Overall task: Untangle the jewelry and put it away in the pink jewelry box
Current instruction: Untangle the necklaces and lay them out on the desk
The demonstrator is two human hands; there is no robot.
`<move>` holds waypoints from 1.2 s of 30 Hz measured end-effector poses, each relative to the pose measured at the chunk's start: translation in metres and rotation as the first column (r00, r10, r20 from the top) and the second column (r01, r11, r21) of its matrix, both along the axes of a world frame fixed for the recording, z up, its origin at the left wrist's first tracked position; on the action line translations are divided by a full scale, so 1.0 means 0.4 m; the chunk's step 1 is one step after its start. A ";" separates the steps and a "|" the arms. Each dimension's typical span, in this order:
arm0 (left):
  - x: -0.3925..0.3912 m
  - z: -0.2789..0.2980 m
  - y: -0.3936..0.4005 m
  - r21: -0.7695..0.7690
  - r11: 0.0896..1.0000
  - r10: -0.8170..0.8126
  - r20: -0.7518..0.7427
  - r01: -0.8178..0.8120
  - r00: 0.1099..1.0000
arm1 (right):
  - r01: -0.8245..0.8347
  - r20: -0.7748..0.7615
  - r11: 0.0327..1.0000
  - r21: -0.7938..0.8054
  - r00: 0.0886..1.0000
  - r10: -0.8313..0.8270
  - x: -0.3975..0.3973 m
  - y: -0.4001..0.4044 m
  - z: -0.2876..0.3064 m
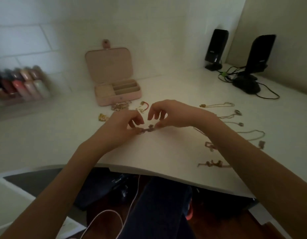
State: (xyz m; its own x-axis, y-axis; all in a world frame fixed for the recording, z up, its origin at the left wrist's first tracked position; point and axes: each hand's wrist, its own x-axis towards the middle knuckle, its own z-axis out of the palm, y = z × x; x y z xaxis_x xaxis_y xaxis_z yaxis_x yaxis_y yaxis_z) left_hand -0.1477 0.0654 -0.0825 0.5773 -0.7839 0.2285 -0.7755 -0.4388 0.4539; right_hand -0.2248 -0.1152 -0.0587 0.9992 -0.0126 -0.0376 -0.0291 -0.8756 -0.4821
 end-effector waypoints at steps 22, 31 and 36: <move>0.017 -0.049 -0.019 -0.244 0.970 -0.043 -0.117 0.013 0.992 | 0.122 0.028 0.518 0.847 0.962 -0.272 0.023 -0.033 -0.018; 0.025 -0.049 -0.020 -0.341 0.938 0.005 -0.168 -0.063 0.986 | 0.060 -0.073 -0.152 0.987 0.994 -0.078 0.014 -0.045 0.009; 0.020 -0.045 -0.020 -0.359 0.930 -0.004 -0.216 -0.076 0.976 | 0.033 -0.072 -0.340 0.940 0.992 -0.104 0.009 -0.061 0.015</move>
